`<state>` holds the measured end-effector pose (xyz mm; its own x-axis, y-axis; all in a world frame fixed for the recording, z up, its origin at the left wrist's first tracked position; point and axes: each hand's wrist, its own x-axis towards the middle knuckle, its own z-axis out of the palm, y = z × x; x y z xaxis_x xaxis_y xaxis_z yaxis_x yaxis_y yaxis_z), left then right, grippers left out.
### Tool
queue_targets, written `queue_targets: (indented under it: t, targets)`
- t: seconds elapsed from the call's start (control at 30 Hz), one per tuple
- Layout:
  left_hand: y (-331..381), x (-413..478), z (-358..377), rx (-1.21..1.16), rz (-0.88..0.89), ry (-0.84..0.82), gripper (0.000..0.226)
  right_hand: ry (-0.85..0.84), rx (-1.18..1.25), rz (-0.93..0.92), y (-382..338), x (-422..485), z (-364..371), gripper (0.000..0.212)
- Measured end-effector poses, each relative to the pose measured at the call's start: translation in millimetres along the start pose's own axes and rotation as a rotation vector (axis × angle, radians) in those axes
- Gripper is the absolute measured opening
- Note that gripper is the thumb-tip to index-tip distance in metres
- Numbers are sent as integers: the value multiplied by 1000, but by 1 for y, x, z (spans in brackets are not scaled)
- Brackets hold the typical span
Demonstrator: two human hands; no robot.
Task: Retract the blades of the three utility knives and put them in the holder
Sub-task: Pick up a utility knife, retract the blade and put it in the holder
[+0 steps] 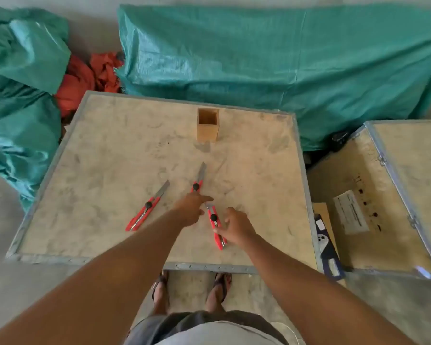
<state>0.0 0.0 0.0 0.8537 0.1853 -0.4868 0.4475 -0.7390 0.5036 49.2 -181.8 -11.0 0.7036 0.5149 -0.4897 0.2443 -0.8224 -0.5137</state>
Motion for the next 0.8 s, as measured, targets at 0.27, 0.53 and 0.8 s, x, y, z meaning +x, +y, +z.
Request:
queue_targets:
  t: [0.27,0.53,0.8]
  targets:
    - [6,9,49,-217,-162,125,22,53,198,52,12,-12,21,40]
    - [14,4,52,-573,-206,183,36,50,428,71,27,-2,16,32]
    - [45,-10,-16,-996,-70,236,43,105,749,-63,13,-7,-40,32]
